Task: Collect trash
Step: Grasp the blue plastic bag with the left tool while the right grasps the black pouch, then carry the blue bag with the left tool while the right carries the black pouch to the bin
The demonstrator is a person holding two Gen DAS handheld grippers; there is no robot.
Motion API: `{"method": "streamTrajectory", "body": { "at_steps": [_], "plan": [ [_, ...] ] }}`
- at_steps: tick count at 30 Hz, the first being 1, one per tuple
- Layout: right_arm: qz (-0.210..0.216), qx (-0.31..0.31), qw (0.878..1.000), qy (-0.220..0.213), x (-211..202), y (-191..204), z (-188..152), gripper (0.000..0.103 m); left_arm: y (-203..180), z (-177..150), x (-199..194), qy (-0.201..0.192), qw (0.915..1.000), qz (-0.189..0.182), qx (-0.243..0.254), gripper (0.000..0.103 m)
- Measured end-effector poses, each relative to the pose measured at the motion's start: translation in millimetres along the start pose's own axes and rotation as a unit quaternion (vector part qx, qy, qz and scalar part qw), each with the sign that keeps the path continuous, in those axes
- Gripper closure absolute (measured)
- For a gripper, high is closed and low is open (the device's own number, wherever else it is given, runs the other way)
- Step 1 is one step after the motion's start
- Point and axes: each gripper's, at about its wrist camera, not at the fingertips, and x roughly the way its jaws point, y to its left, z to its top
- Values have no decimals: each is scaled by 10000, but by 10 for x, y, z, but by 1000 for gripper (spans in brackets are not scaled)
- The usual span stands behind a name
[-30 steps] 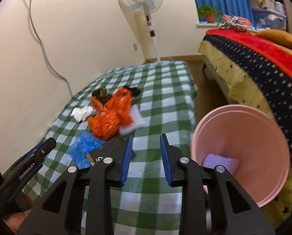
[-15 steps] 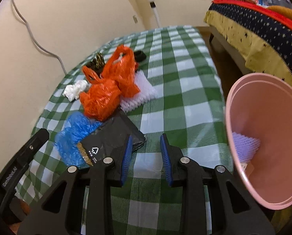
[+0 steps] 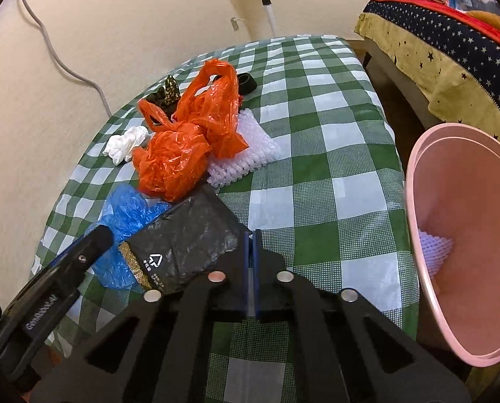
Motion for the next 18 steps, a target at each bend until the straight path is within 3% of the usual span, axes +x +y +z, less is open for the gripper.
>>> {"method": "streamTrajectory", "body": {
  "at_steps": [4, 6, 10, 18],
  "plan": [
    [-7, 16, 9999, -131, -60, -14, 23, 103, 31, -3, 24, 66, 10000, 6, -66, 64],
    [13, 32, 9997, -246, -117, -28, 46, 103, 28, -5, 41, 119, 9999, -22, -48, 77],
    [42, 42, 9991, -424, -224, -50, 87, 103, 14, -9, 43, 119, 9999, -26, -21, 92],
    [41, -2, 9974, -724, -472, -65, 74, 103, -27, -3, -107, -126, 9999, 52, 85, 99]
  ]
}}
